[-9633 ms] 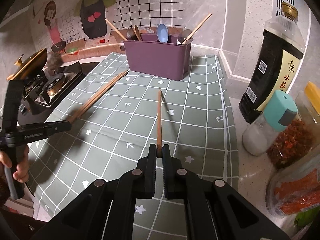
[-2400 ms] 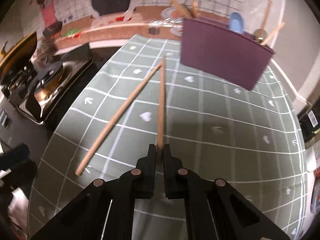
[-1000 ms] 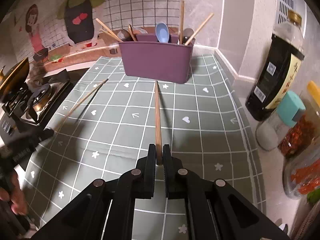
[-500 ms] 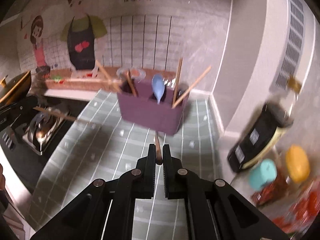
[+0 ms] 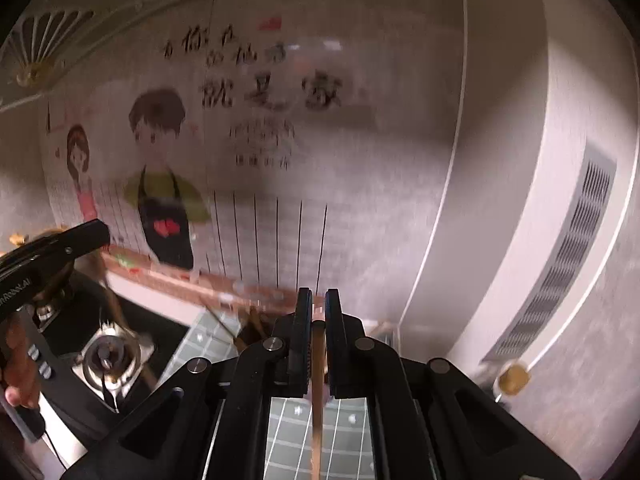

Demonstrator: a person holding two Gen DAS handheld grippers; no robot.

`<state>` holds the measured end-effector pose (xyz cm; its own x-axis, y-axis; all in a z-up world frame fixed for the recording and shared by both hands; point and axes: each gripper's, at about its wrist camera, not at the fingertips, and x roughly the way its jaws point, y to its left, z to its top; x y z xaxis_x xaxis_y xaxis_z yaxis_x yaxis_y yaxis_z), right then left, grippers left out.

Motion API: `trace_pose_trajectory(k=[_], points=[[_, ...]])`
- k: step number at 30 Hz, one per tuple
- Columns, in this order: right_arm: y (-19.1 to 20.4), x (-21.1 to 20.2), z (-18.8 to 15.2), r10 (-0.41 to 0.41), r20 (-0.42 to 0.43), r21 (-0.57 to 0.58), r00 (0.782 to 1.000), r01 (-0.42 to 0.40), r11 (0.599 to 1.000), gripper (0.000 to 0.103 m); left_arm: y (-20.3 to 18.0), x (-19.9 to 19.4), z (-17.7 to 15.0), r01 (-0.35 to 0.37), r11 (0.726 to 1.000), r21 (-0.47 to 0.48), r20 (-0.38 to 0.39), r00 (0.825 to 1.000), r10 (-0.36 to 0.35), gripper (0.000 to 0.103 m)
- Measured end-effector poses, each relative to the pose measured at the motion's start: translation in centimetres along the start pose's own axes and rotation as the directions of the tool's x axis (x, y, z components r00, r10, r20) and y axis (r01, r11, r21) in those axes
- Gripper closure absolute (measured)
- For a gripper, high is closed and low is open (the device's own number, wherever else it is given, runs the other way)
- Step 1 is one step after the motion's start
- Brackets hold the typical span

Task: Organize utensils
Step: 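Lift both chopsticks and carry them over the purple holder, then lower both chopsticks into the purple holder and open both tools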

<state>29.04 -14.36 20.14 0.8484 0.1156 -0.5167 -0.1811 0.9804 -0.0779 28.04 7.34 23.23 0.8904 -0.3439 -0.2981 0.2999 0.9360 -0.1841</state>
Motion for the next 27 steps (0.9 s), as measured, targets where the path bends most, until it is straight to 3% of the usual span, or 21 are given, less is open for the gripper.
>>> trace_pose_trajectory(k=[6,12,20,27], points=[[-0.2,0.2,4.2,-0.018,0.051,0.001,0.999,0.018,1.000,0.097,-0.5,3.3,2.9,0.042,0.999,0.028,0.050,0.998,-0.043,0.097],[-0.3,4.3,5.9,-0.030,0.031,0.002,0.999,0.030,1.000,0.097,1.1,8.7,3.4,0.055,0.998,-0.012,0.049,0.997,-0.055,0.097],[-0.7,10.3,4.2,-0.026,-0.057,0.037,0.998,0.028,0.999,0.097,3.8,15.4,0.3,0.056,0.997,-0.060,-0.031,0.998,-0.058,0.097],[-1.7,14.9,2.3,-0.041,-0.132,0.064,0.990,0.050,0.997,0.097,4.9,19.0,-2.5,0.056,0.995,-0.082,-0.113,0.991,-0.065,0.097]])
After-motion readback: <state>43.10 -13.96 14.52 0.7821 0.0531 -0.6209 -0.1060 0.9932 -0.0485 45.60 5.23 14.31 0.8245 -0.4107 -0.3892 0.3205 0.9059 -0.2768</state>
